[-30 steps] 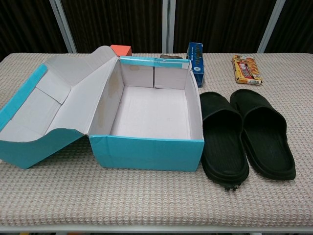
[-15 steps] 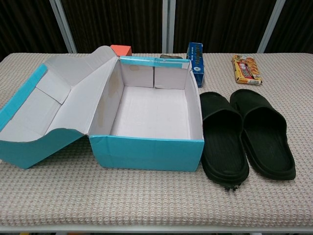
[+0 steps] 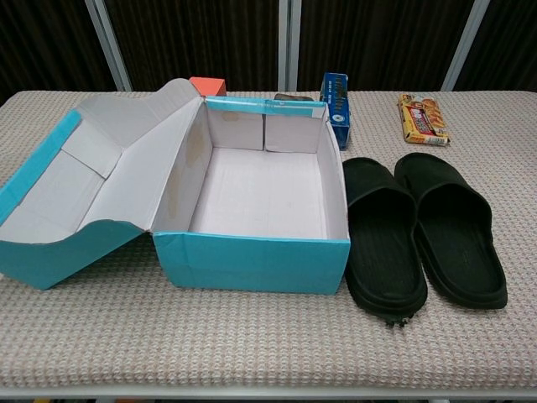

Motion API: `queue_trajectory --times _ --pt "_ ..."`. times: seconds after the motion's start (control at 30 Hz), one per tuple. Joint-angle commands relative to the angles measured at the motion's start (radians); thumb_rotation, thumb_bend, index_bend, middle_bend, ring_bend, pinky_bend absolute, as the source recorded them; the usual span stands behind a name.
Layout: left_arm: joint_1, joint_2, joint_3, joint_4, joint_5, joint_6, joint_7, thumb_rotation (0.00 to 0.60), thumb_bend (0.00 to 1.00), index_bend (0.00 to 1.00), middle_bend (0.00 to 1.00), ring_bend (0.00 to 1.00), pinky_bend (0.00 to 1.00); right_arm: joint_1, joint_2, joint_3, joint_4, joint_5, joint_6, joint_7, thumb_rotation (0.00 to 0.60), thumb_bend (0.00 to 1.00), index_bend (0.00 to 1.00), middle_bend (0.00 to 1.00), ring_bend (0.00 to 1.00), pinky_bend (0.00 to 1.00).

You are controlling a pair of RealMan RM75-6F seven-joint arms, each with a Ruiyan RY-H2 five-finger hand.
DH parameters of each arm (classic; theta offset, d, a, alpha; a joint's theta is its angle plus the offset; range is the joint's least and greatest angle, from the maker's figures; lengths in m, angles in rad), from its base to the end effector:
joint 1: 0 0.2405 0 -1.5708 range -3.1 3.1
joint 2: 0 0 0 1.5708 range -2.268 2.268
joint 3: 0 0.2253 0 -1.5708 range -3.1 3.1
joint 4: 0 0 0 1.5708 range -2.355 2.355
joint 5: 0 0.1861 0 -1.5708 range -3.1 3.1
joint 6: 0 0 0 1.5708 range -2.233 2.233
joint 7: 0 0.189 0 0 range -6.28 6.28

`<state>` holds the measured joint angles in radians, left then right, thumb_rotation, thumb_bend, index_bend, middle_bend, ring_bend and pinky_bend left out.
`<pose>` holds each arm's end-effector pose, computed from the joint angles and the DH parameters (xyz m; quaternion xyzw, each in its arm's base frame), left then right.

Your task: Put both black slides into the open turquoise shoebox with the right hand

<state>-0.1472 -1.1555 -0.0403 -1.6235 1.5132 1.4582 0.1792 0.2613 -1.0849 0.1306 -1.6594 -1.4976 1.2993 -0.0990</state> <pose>-0.2549 0.2356 0.1484 -0.6418 -0.3348 -0.3610 0.5879 -0.2268 -0.2790 0.1552 0.6650 -0.3338 0.3862 0.5451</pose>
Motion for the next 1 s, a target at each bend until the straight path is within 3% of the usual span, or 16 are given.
queue_trajectory --times 0.03,0.17,0.27,0.4,0.5,0.57,0.7,0.87,1.0 --pt "-0.002 0.003 0.001 -0.006 0.001 -0.003 0.002 0.600 0.03 0.09 0.15 0.04 0.17 0.084 0.014 0.045 -0.058 0.062 -0.114 -0.024 0.600 0.03 0.00 0.13 0.00 0.19" --pt "-0.004 0.013 0.005 -0.023 0.011 -0.006 0.005 0.600 0.03 0.09 0.15 0.04 0.17 0.180 0.014 0.089 -0.112 0.173 -0.253 -0.073 0.600 0.01 0.02 0.20 0.06 0.26" --pt "-0.007 0.024 0.005 -0.032 0.013 -0.011 -0.009 0.600 0.03 0.09 0.16 0.04 0.17 0.253 0.009 0.114 -0.138 0.307 -0.332 -0.219 0.600 0.00 0.06 0.22 0.13 0.34" --pt "-0.010 0.044 0.008 -0.044 0.004 -0.028 -0.035 0.600 0.03 0.09 0.15 0.04 0.17 0.387 0.026 0.123 -0.197 0.632 -0.447 -0.439 0.600 0.00 0.05 0.22 0.20 0.45" --pt "-0.012 0.054 0.008 -0.047 -0.002 -0.037 -0.053 0.600 0.03 0.09 0.15 0.04 0.17 0.523 0.041 0.086 -0.229 0.904 -0.488 -0.601 0.600 0.00 0.03 0.20 0.20 0.46" --pt "-0.012 0.058 0.010 -0.048 -0.005 -0.043 -0.063 0.600 0.03 0.09 0.15 0.04 0.17 0.601 0.028 0.060 -0.236 1.034 -0.479 -0.676 0.600 0.00 0.02 0.20 0.18 0.43" --pt "-0.013 0.063 0.015 -0.048 -0.009 -0.055 -0.076 0.600 0.03 0.09 0.15 0.04 0.17 0.735 -0.028 0.026 -0.235 1.233 -0.445 -0.762 0.600 0.00 0.01 0.21 0.11 0.26" --pt "-0.019 0.069 0.017 -0.053 -0.005 -0.063 -0.080 0.600 0.03 0.09 0.15 0.04 0.17 0.841 -0.084 -0.004 -0.214 1.366 -0.438 -0.810 0.600 0.00 0.01 0.20 0.06 0.13" --pt "-0.022 0.070 0.015 -0.056 -0.002 -0.065 -0.083 0.600 0.03 0.09 0.15 0.04 0.17 0.902 -0.118 -0.024 -0.197 1.444 -0.446 -0.825 0.600 0.00 0.01 0.19 0.04 0.11"
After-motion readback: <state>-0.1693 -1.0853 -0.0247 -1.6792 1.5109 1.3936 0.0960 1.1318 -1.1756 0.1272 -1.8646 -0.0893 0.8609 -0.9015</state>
